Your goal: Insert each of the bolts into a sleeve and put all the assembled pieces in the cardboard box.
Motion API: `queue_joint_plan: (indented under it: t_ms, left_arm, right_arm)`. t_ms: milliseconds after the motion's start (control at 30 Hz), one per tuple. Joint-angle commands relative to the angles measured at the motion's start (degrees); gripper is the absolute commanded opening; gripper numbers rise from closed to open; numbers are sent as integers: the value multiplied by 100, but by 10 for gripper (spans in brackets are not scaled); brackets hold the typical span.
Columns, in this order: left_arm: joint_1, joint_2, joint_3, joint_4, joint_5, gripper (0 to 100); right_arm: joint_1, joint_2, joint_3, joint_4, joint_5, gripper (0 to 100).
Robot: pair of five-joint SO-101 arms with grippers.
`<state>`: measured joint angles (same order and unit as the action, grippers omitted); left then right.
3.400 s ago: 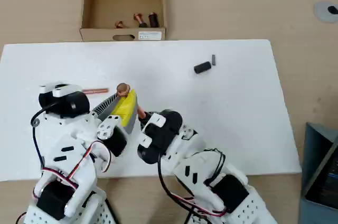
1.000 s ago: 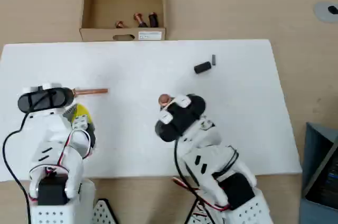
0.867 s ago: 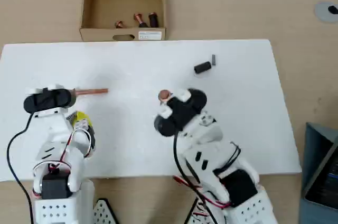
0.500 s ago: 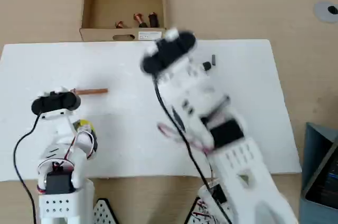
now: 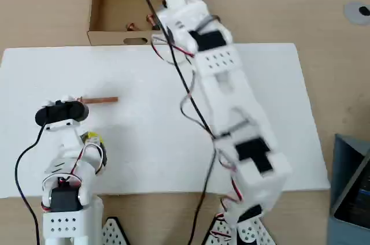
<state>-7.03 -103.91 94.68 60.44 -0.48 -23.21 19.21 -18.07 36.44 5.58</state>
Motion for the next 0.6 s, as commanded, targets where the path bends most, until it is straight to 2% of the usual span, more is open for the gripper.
queue_joint_plan:
  t_ms: [0,367,567]
  left_arm:
    - [-18,-40,-26,-44,-9,3]
    - [-9,-40,-35,-44,-18,3]
    - [0,-40,-35,-44,-18,3]
  right_arm:
    - [40,936,-1657,-141,185,9]
    - [40,3486,-4295,-141,1257,12]
    - [40,4136,-5095,264,1503,157]
